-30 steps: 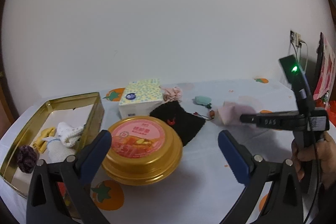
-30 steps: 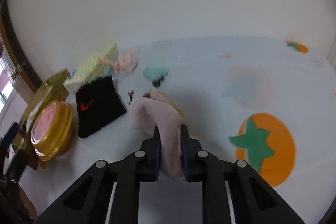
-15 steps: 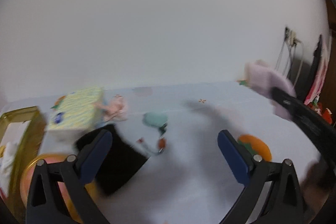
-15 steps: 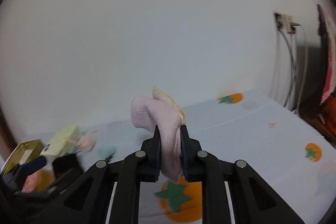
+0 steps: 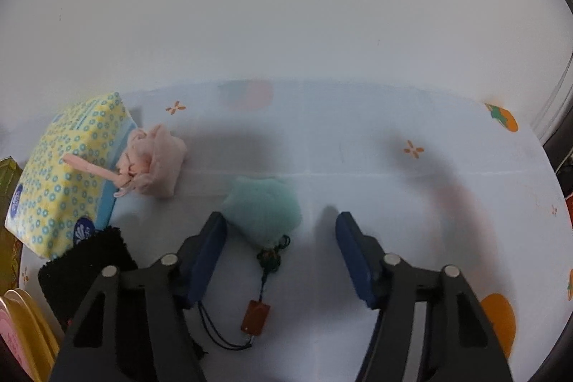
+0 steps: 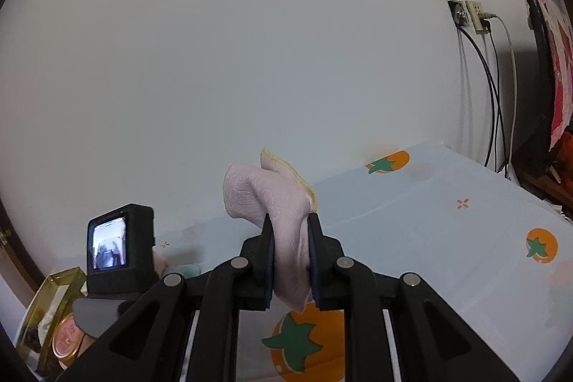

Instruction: Organize soft objects

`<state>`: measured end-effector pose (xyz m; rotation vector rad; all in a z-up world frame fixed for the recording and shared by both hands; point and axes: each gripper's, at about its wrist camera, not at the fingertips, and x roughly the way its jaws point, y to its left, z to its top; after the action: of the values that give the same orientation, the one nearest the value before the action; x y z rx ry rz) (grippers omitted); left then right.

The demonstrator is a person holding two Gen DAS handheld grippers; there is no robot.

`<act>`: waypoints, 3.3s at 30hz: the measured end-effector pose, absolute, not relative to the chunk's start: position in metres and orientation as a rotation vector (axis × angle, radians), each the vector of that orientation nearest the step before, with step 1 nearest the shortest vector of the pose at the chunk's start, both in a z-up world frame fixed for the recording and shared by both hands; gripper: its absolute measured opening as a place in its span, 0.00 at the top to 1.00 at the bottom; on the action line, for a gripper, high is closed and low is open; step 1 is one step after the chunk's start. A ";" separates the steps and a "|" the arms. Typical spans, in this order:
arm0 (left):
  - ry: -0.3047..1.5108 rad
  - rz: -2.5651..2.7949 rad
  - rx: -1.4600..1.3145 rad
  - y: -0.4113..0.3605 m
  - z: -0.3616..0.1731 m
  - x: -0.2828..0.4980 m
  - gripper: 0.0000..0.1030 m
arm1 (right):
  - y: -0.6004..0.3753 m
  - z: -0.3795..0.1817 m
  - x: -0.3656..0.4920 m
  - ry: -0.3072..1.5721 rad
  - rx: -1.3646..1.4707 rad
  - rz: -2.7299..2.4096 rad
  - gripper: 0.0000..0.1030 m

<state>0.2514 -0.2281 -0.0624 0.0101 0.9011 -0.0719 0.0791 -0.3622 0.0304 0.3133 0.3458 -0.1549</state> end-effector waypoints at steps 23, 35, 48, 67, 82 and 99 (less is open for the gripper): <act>0.399 -0.605 -0.078 -0.150 -0.008 0.087 0.75 | -0.342 0.025 0.067 0.307 0.228 -0.185 0.83; 0.376 -0.549 0.008 -0.143 -0.007 0.062 0.75 | -0.312 0.021 0.057 0.330 0.228 -0.170 0.83; 0.373 -0.552 0.039 -0.130 -0.004 0.050 0.75 | -0.288 0.020 0.034 0.317 0.223 -0.171 0.83; 0.373 -0.512 0.053 -0.115 -0.006 0.047 0.75 | -0.252 0.024 0.009 0.273 0.159 -0.186 0.83; 0.380 -0.502 0.032 -0.104 -0.006 0.047 0.75 | -0.223 0.027 -0.009 0.242 0.142 -0.167 0.83; 0.332 -0.544 0.016 -0.070 -0.001 0.020 0.75 | -0.198 0.028 -0.025 0.210 0.171 -0.154 0.83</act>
<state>0.0204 -0.0705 -0.0009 0.0161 0.3318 -0.5441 -0.0251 -0.1979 0.0278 0.1708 0.2096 -0.1542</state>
